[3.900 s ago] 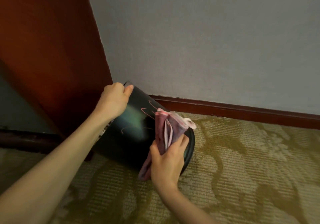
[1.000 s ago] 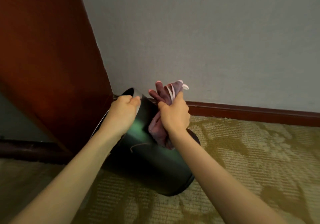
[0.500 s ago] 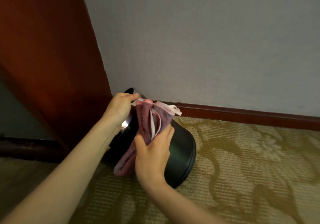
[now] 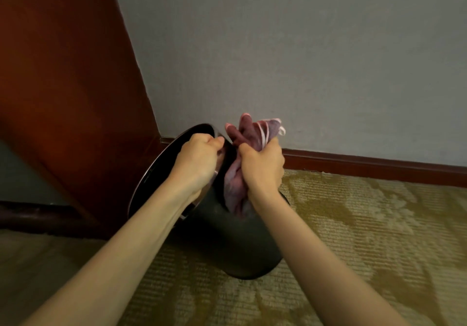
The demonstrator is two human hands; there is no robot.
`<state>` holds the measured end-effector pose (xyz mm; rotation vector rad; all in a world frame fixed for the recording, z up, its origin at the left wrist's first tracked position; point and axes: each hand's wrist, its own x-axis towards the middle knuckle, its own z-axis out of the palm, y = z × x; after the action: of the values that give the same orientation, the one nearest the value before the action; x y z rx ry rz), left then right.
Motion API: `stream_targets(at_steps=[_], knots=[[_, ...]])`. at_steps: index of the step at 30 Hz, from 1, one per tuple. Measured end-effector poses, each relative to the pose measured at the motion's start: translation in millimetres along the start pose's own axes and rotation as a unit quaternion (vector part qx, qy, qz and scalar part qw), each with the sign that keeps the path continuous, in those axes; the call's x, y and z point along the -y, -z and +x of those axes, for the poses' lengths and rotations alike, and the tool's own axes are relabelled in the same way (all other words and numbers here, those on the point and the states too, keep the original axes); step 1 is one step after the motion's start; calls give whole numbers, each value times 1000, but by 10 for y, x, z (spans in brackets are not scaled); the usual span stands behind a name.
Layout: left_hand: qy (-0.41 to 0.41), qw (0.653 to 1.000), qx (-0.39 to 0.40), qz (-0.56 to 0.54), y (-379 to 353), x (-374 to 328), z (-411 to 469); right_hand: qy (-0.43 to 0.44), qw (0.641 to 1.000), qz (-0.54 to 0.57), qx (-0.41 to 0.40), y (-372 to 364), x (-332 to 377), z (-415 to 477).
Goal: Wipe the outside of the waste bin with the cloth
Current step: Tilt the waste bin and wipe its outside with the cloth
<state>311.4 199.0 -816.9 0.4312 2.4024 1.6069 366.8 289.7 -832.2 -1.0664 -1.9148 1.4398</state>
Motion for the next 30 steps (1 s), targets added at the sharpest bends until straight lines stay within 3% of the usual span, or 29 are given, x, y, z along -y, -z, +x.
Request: stream_targets(at_steps=[8,15,19,24,30], knots=[[-11,1000,-3,5,-74,53,-3,-71,989,-76,104,-125,90,656],[-24,999,-25,25,-83,36,110,-107,991,65,36,-112,26,597],[-8,999,-28,20,-32,-24,281,-48,987,154,-20,-136,146,189],[33,999,2,-16,99,-19,434,43,978,205,2,-239,174,-433],[90,994,-22,-64,207,-22,403,112,980,157,46,-324,28,-810]])
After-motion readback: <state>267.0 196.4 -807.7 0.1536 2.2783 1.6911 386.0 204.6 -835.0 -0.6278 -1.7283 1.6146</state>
